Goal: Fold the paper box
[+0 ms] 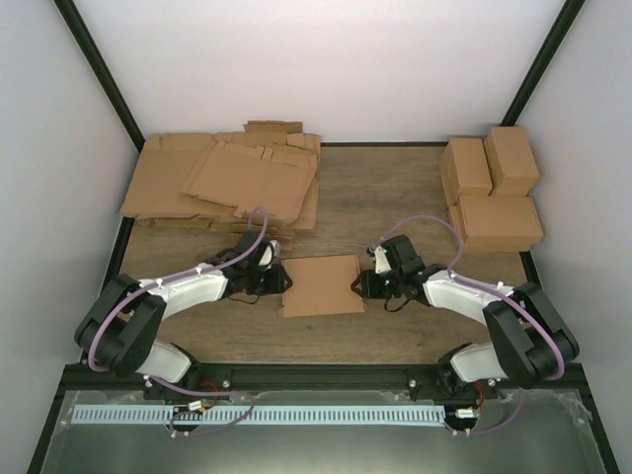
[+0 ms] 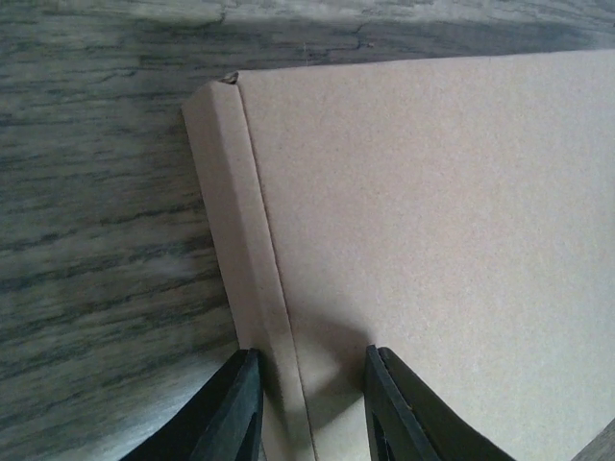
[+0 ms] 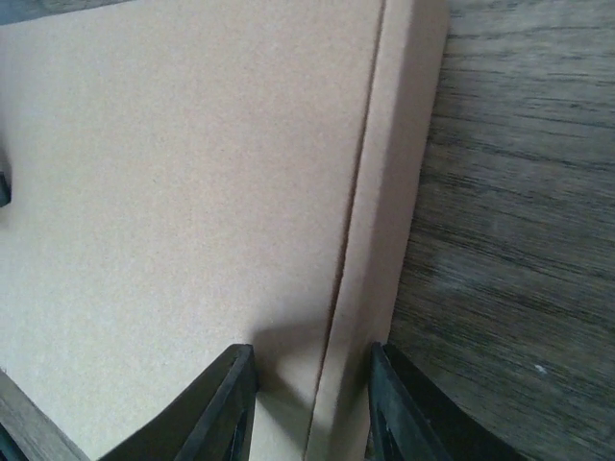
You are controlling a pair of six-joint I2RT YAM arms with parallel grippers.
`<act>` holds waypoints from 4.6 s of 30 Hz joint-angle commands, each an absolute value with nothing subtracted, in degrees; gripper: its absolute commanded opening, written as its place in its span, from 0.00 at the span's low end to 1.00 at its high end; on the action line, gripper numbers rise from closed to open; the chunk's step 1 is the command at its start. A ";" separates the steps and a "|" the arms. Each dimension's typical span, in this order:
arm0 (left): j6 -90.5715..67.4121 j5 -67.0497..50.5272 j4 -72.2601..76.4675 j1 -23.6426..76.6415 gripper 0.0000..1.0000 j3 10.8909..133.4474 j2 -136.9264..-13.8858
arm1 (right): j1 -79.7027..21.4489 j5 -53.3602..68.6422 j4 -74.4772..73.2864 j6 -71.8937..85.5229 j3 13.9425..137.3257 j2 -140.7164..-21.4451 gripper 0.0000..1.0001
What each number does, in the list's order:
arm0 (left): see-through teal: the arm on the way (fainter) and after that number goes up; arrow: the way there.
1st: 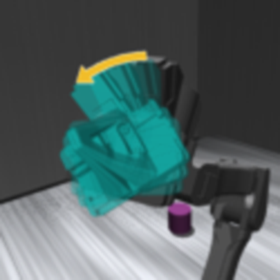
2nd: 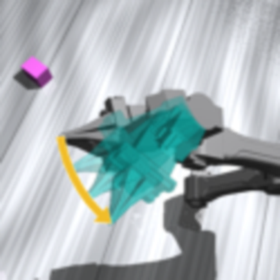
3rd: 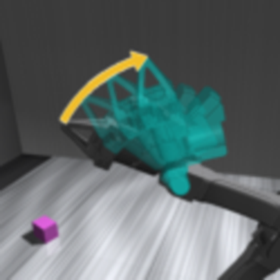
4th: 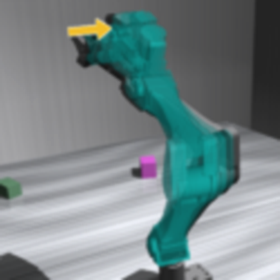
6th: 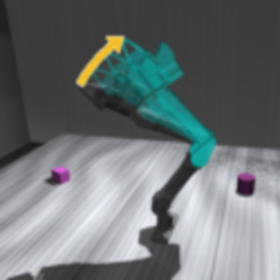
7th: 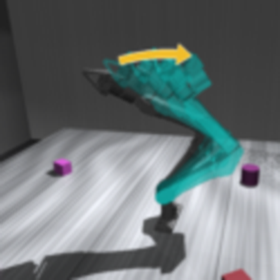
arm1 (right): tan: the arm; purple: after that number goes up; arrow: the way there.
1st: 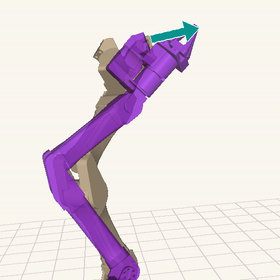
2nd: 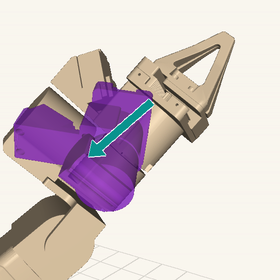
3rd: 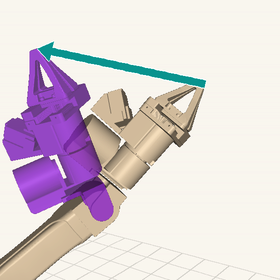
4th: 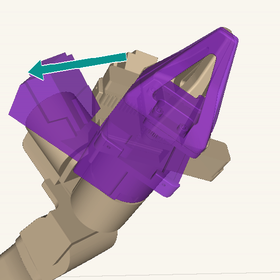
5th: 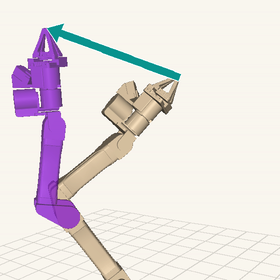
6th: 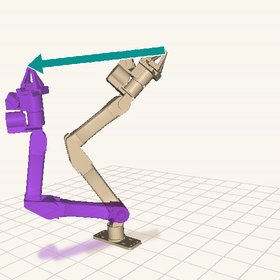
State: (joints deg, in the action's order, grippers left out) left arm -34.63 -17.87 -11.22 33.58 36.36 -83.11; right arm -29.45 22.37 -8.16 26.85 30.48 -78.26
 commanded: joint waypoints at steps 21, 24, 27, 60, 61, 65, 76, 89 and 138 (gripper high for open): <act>-34.37 -16.42 -18.02 34.45 0.76 33.91 -64.64 | -30.15 20.87 -18.13 32.27 30.00 -58.13 0.54; -34.91 -17.07 -16.80 34.45 0.80 31.14 -61.54 | -30.15 17.91 -19.13 36.86 28.75 -54.53 0.86; -35.37 -17.49 -15.28 34.45 0.83 28.86 -59.51 | -30.15 16.08 -18.27 38.86 25.98 -49.87 1.00; -41.82 -25.30 -0.80 34.56 0.71 19.76 -64.88 | -30.15 31.01 -12.10 37.85 20.63 -53.93 0.86; -41.71 -25.27 -0.64 34.60 0.71 19.89 -65.62 | -30.10 31.00 -11.93 37.57 20.99 -54.95 0.86; -40.33 -23.58 -1.60 34.55 0.70 21.68 -66.65 | -30.15 27.37 -12.93 36.06 23.33 -57.21 0.86; -41.73 -27.56 2.00 34.61 0.62 25.76 -74.54 | -30.16 22.34 -10.73 36.42 25.08 -62.83 0.82; -42.25 -28.96 1.93 35.51 0.61 27.55 -77.69 | -30.15 28.69 -6.49 34.85 26.13 -67.91 0.74; -59.67 -31.91 -11.45 36.21 0.71 36.25 -58.94 | -30.10 36.82 -18.69 50.68 32.42 -46.86 0.93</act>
